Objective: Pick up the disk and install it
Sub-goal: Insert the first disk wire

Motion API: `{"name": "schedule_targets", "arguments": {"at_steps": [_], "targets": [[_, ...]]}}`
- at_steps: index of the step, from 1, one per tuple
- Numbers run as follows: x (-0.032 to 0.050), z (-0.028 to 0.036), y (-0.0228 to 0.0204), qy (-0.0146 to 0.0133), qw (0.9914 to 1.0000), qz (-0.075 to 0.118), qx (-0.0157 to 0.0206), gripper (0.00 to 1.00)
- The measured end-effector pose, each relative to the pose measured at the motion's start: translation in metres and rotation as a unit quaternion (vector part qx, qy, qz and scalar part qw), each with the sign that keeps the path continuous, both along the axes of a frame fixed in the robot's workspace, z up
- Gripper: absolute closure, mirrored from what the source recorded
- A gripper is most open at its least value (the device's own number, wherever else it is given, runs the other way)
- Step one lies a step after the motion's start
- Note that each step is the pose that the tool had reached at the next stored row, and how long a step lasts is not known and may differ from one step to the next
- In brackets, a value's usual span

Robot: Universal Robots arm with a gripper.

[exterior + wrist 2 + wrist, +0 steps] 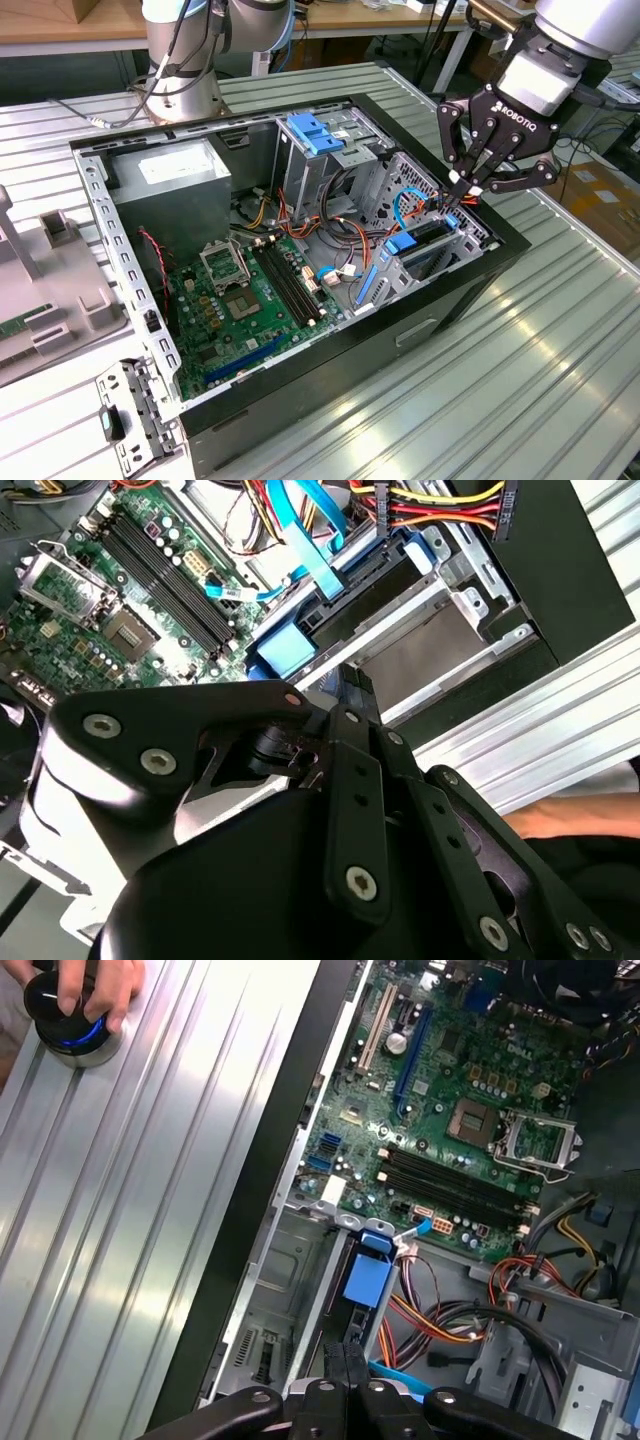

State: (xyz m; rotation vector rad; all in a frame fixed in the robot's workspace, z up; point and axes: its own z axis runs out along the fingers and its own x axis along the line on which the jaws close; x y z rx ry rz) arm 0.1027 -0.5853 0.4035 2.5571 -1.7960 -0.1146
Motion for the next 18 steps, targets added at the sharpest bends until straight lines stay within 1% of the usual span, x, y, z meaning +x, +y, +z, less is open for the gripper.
{"name": "schedule_targets", "arguments": {"at_steps": [7,18], "targets": [[0.0000,0.0000,0.0000,0.0000,0.99993,0.012,0.0000,0.89],[0.0000,0.0000,0.0000,0.0000,0.99939,0.035,0.0000,0.89]]}}
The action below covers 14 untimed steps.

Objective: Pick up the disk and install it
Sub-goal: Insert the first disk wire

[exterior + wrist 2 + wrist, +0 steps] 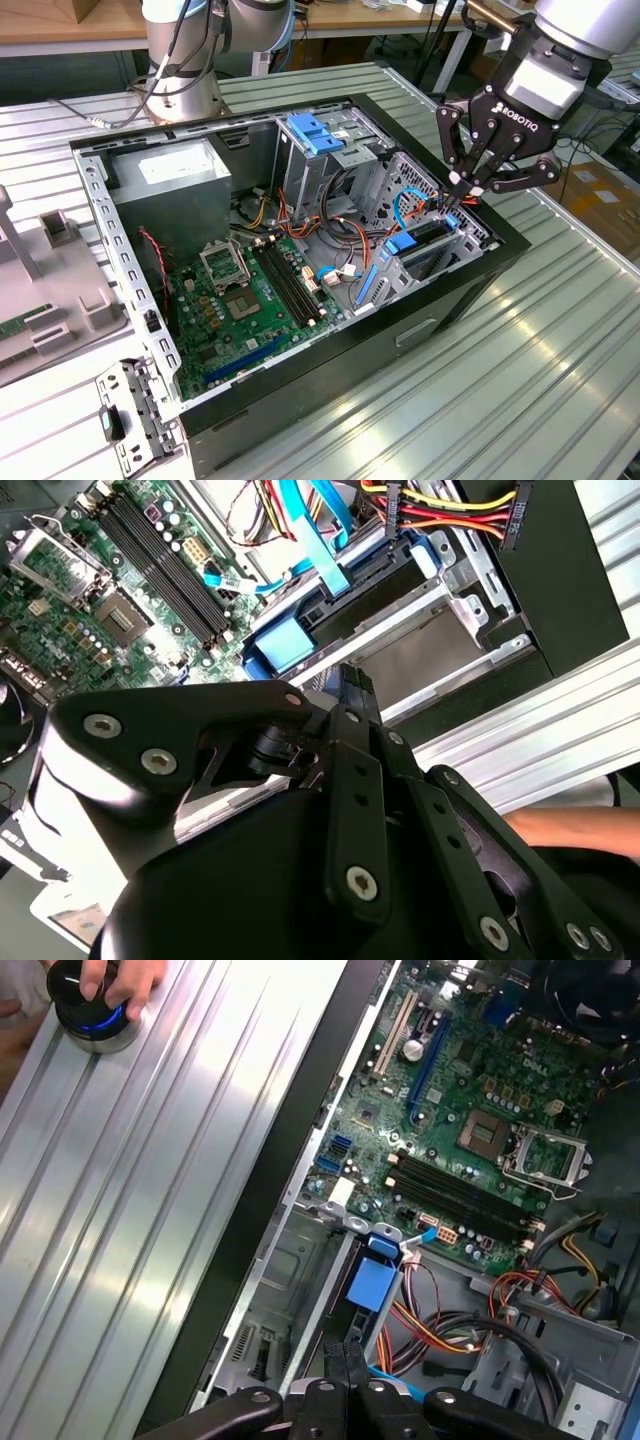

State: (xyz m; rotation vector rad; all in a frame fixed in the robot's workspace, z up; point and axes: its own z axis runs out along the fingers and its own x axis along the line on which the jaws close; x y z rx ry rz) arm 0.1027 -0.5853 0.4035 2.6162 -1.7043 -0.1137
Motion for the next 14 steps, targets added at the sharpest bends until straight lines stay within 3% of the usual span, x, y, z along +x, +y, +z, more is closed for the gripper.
{"name": "schedule_targets", "arguments": {"at_steps": [14], "targets": [[0.0000,0.0000,0.0000,0.0000,0.99966,0.026,0.0000,0.89]]}}
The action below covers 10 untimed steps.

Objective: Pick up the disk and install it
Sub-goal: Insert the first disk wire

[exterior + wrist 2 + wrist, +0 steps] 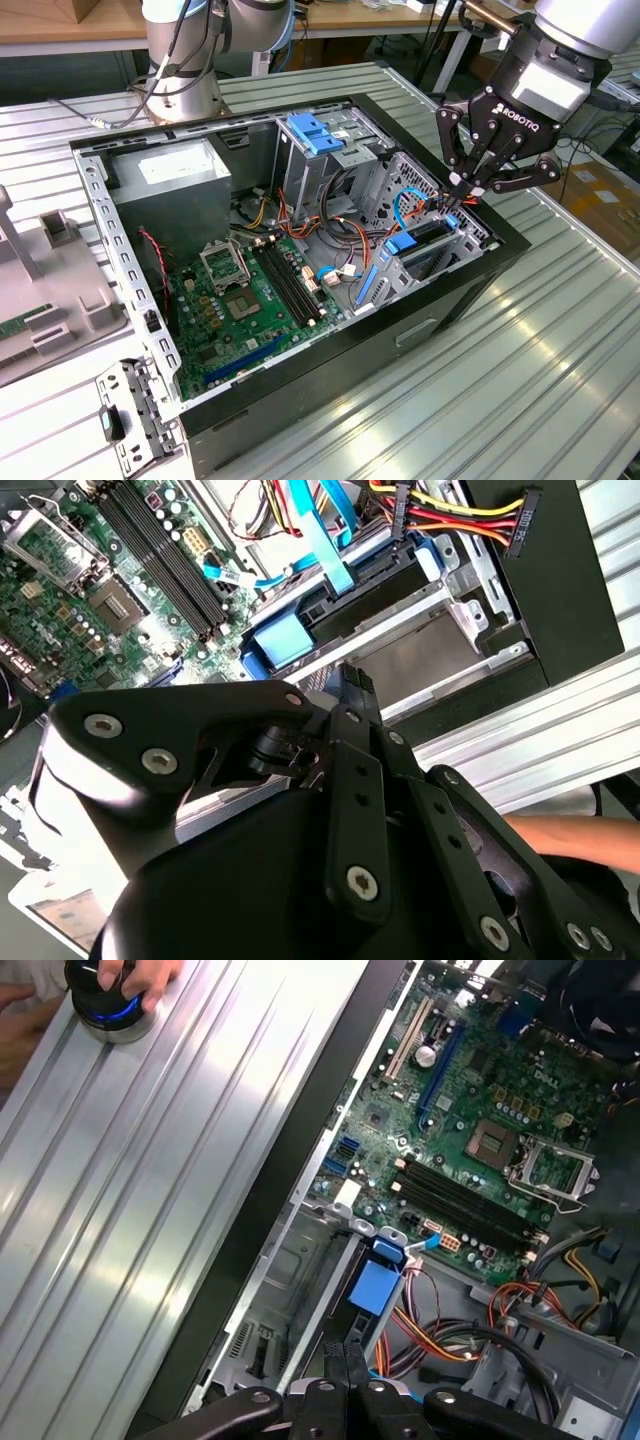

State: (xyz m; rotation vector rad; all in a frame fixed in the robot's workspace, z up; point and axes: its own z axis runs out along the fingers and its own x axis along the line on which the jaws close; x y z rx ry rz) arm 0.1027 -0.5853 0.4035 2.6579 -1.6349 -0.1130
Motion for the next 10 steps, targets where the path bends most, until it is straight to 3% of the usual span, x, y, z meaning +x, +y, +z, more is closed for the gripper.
{"name": "schedule_targets", "arguments": {"at_steps": [10], "targets": [[0.0000,0.0000,0.0000,0.0000,0.99987,0.016,0.0000,0.89]]}}
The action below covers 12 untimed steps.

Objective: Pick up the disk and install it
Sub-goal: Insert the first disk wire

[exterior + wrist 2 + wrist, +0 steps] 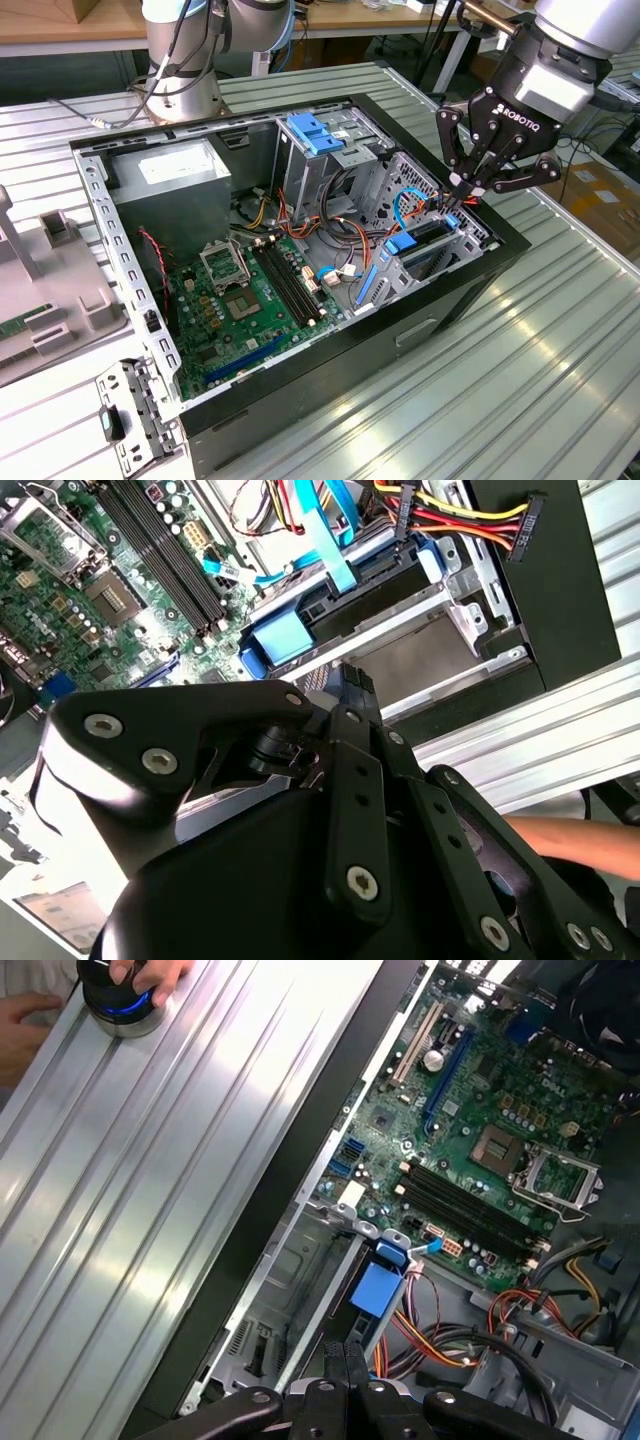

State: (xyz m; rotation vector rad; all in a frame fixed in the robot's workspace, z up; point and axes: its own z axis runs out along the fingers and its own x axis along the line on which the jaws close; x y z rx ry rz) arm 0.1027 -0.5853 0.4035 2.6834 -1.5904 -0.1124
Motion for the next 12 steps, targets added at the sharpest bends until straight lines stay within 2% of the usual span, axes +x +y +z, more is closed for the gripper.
{"name": "schedule_targets", "arguments": {"at_steps": [12], "targets": [[0.0000,0.0000,0.0000,0.0000,0.99978,0.021,0.0000,0.89]]}}
